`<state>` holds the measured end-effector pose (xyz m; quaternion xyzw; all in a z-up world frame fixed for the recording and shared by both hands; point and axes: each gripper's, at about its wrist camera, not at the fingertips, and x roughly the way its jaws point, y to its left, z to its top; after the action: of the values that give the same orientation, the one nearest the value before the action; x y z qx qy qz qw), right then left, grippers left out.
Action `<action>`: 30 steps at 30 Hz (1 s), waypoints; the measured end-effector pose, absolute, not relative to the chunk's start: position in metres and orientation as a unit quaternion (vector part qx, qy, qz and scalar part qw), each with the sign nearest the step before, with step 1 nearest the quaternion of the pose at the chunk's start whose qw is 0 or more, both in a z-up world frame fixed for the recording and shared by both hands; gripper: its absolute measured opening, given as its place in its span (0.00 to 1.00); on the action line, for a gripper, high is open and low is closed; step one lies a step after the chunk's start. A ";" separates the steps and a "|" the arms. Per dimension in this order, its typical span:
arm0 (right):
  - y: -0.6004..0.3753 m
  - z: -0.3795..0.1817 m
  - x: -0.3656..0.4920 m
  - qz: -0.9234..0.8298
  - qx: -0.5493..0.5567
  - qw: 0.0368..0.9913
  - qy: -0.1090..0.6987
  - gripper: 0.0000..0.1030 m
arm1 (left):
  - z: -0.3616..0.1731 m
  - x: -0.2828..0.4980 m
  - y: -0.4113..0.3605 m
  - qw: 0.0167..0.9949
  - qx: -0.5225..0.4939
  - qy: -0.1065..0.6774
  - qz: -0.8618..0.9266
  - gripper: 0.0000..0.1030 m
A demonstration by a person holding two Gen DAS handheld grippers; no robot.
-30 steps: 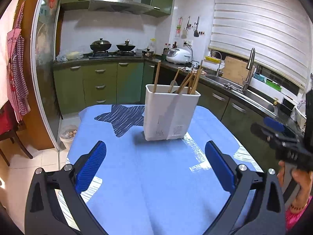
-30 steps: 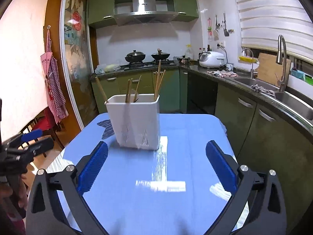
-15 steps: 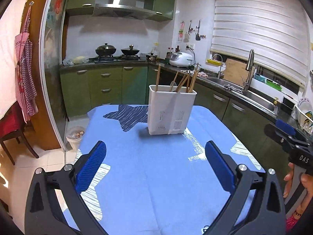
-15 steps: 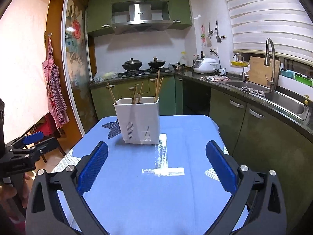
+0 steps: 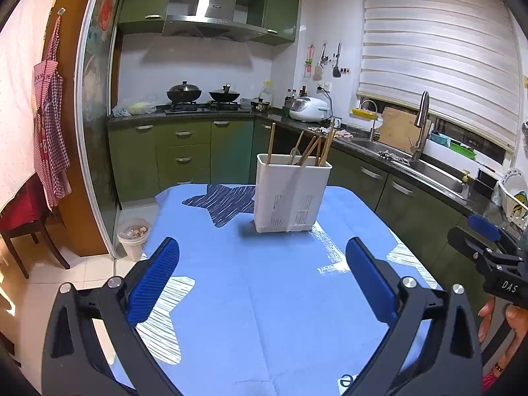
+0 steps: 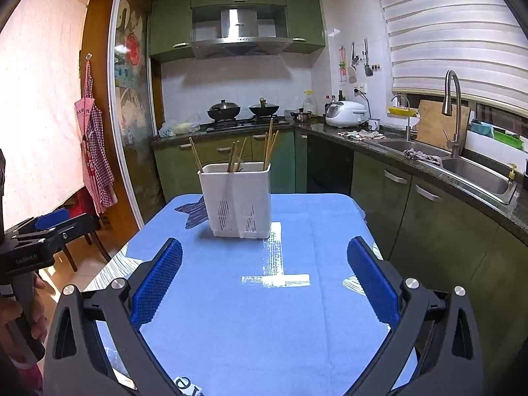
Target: Organize utensils
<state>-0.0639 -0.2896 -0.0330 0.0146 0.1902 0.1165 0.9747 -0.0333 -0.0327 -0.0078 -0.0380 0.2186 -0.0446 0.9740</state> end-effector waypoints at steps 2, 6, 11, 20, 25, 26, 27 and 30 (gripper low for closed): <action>-0.290 -0.032 -0.064 0.115 0.015 0.975 0.189 0.96 | -0.008 -0.034 -0.032 0.974 -0.039 0.218 -0.044 0.93; -0.291 -0.032 -0.064 0.116 0.016 0.975 0.190 0.96 | -0.008 -0.035 -0.032 0.974 -0.039 0.219 -0.043 0.93; -0.291 -0.032 -0.064 0.117 0.016 0.975 0.191 0.96 | -0.008 -0.035 -0.031 0.974 -0.039 0.220 -0.043 0.93; -0.288 -0.032 -0.064 0.119 0.017 0.974 0.193 0.96 | -0.010 -0.035 -0.030 0.973 -0.038 0.221 -0.043 0.93; -0.285 -0.031 -0.064 0.120 0.018 0.973 0.194 0.96 | -0.010 -0.035 -0.030 0.973 -0.038 0.221 -0.043 0.93; -0.285 -0.031 -0.063 0.121 0.018 0.973 0.194 0.96 | -0.010 -0.035 -0.030 0.973 -0.038 0.222 -0.043 0.93; -0.284 -0.031 -0.063 0.122 0.018 0.973 0.194 0.96 | -0.010 -0.035 -0.030 0.973 -0.037 0.222 -0.043 0.93; -0.284 -0.031 -0.063 0.121 0.018 0.973 0.194 0.96 | -0.010 -0.035 -0.030 0.973 -0.038 0.221 -0.043 0.93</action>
<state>-0.0632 -0.2836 -0.0312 0.0182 0.1942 0.1214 0.9733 -0.0348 -0.0301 -0.0101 -0.0379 0.2215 -0.0432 0.9735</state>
